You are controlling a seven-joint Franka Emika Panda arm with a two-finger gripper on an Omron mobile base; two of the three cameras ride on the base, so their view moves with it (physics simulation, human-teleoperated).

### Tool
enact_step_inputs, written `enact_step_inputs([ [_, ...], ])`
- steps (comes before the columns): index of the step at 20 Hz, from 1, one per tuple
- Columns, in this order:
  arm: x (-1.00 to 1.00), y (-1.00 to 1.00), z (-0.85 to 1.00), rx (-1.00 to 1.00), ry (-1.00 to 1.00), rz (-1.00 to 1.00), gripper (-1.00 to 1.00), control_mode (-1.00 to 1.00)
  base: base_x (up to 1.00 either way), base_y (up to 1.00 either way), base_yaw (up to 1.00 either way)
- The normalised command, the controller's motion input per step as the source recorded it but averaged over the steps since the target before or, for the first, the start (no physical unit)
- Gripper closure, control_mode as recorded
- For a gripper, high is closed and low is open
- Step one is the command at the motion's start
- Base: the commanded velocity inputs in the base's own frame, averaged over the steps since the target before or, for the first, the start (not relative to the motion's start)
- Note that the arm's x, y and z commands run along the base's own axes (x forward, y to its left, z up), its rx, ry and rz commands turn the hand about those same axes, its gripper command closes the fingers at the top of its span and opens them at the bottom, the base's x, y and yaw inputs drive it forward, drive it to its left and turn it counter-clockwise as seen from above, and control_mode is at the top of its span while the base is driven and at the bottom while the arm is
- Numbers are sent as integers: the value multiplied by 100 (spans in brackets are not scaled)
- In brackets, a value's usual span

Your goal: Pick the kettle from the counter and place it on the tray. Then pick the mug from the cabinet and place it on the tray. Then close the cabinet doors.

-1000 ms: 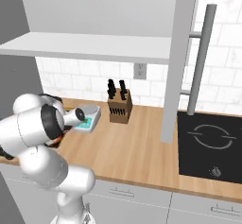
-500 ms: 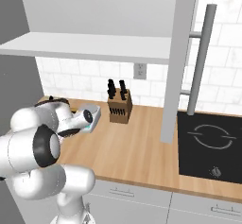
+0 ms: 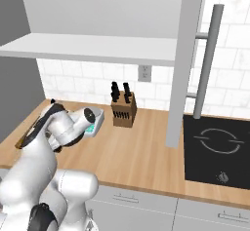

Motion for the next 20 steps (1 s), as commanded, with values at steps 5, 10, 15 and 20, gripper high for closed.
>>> enact_step_inputs([
  [5, -48, -9, 80, 0, -9, 0, -100, -100, 0, 0, 0],
  [10, -57, -10, 65, 0, -8, 0, -100, -100, 0, 0, 0],
  [15, -47, -14, 50, 0, 0, 0, -100, -100, 0, 0, 0],
  [20, -56, -16, 55, 0, -4, 0, -100, -100, 0, 0, 0],
])
